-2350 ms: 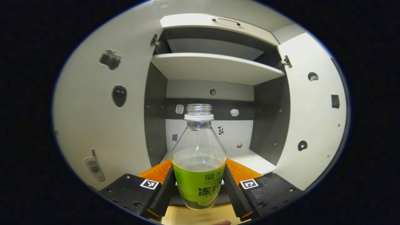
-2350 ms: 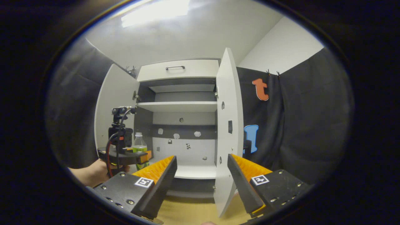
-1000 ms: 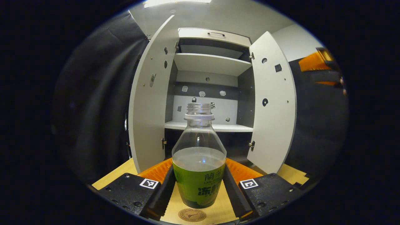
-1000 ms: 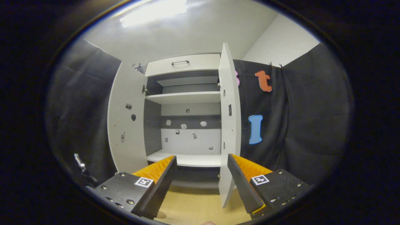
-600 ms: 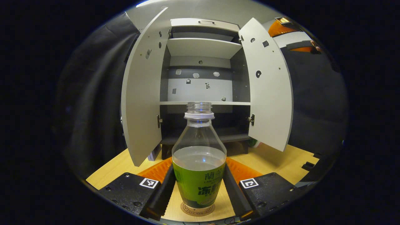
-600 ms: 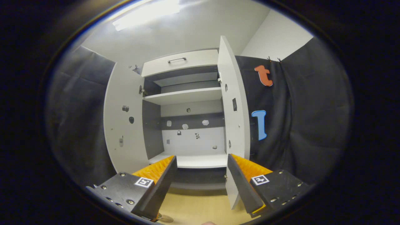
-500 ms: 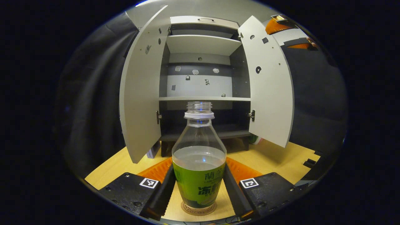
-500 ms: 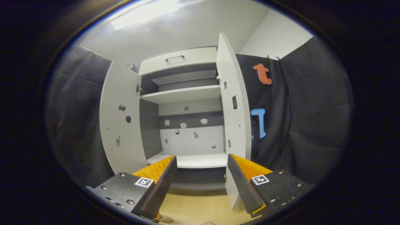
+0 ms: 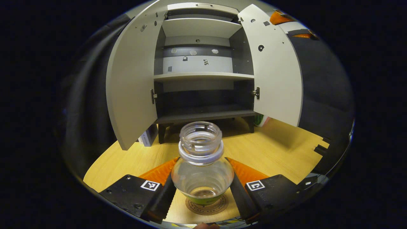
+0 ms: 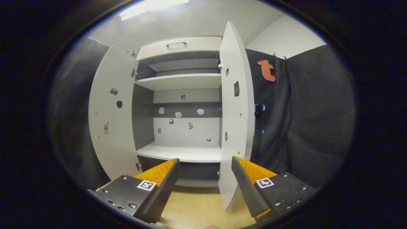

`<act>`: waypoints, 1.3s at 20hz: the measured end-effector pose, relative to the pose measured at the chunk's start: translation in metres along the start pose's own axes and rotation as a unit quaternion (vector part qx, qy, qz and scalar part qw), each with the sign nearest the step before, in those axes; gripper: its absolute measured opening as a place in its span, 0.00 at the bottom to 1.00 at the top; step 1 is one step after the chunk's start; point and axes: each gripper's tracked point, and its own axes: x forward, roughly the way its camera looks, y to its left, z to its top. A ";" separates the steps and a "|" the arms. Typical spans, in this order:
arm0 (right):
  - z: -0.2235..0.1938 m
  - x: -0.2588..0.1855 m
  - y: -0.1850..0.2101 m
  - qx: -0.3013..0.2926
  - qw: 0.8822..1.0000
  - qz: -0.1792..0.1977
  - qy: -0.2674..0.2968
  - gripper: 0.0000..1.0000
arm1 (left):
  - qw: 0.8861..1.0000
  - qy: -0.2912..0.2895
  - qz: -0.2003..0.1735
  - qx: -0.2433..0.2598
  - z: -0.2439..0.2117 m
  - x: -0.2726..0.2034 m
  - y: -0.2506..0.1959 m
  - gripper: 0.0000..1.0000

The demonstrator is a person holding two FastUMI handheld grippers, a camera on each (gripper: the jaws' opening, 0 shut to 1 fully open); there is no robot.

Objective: Grasp the bottle in the cabinet with the left hand and place it on the coaster, then close the right door with the right hand and the left door with the left hand.

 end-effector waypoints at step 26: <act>0.006 -0.037 -0.164 0.037 0.993 -0.108 -0.031 0.98 | 0.996 -0.088 -0.016 0.026 0.201 -0.086 -0.007 0.87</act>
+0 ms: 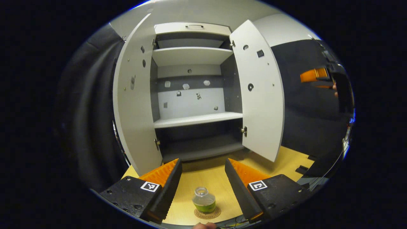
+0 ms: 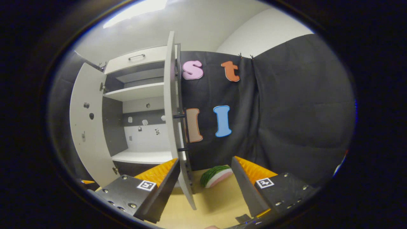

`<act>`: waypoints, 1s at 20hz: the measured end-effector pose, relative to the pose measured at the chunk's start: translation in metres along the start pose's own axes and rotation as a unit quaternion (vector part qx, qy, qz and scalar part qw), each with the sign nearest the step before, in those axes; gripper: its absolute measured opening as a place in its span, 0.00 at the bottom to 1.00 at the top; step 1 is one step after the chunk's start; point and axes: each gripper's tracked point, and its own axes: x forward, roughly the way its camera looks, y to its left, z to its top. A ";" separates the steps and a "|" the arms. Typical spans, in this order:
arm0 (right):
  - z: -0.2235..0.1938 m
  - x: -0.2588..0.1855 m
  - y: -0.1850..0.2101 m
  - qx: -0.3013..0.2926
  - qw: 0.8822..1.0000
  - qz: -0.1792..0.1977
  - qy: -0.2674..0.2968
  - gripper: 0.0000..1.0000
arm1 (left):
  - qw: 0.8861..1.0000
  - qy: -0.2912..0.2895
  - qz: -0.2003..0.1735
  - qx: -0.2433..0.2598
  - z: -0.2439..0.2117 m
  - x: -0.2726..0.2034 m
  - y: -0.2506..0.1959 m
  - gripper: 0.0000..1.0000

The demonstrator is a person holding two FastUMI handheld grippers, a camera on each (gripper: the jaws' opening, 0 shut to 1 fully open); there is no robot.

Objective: Grasp the bottle in the cabinet with the left hand and place it on the coaster, then close the right door with the right hand and the left door with the left hand.

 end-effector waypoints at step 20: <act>0.074 0.157 0.011 -0.041 0.999 0.004 0.011 0.98 | 0.996 -0.064 0.066 -0.011 0.120 -0.057 0.124 0.87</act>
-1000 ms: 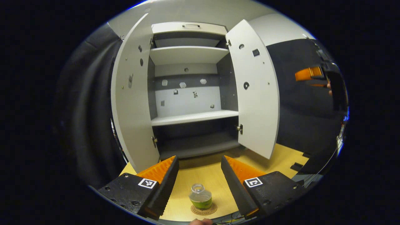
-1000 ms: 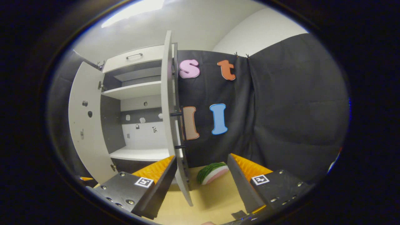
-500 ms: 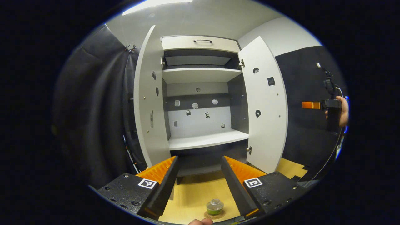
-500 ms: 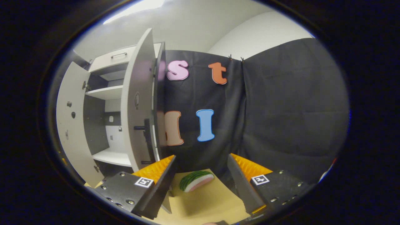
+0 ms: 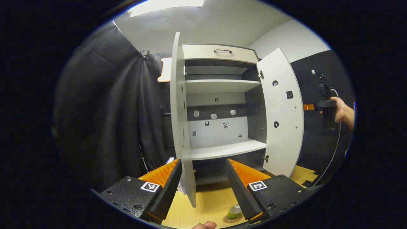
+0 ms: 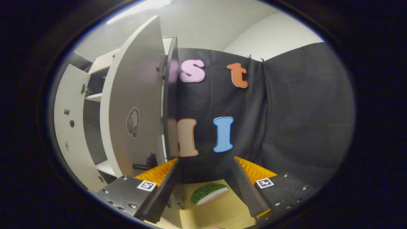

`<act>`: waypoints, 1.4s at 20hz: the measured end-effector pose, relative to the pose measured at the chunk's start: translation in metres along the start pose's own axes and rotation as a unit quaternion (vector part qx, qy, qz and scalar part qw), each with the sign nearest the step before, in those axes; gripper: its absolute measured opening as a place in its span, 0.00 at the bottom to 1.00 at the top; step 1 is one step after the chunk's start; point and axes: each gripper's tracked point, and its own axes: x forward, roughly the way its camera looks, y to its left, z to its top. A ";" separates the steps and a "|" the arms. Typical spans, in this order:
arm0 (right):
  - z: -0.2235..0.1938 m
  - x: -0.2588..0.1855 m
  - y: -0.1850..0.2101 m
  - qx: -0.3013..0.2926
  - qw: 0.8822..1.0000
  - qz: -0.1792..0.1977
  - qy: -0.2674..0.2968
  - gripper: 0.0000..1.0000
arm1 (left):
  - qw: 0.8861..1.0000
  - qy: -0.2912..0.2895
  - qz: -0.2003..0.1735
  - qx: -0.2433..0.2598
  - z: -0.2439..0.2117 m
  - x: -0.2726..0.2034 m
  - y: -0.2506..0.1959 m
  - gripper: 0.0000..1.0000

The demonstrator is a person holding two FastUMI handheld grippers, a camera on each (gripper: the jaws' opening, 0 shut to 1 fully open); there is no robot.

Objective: Grasp the bottle in the cabinet with the left hand and place it on the coaster, then close the right door with the right hand and the left door with the left hand.

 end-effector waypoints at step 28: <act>-0.011 -0.004 0.130 0.005 0.997 0.079 0.012 0.78 | 0.998 0.035 0.025 -0.039 -0.019 0.003 0.036 0.83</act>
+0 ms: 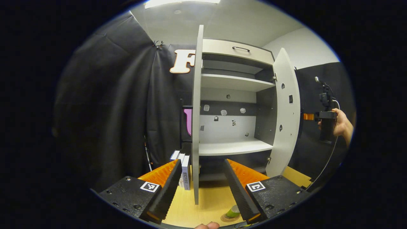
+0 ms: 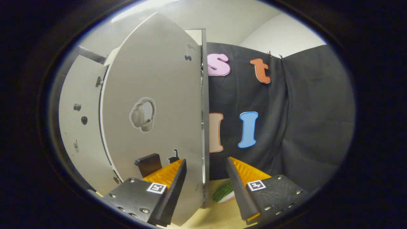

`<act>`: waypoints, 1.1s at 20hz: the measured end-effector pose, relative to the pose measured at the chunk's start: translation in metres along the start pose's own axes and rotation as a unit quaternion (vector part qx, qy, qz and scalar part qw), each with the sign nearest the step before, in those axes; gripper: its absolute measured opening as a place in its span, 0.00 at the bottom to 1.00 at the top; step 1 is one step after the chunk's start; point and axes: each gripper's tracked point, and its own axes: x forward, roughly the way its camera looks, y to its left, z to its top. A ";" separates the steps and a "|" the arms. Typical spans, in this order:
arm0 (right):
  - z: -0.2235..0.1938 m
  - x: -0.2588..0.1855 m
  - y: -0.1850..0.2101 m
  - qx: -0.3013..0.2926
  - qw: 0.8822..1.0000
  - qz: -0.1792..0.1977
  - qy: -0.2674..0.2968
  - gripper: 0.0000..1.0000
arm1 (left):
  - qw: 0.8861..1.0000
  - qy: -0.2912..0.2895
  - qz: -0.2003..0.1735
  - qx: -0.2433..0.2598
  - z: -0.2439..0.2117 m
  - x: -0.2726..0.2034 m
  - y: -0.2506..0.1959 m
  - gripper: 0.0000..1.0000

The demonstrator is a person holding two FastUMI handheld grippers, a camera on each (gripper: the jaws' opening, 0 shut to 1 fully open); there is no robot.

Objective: Grasp the bottle in the cabinet with the left hand and place it on the coaster, then close the right door with the right hand and the left door with the left hand.

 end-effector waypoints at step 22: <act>0.002 -0.010 0.106 -0.001 0.994 0.103 -0.039 0.90 | 0.997 0.020 0.075 0.016 -0.004 0.006 0.090 0.84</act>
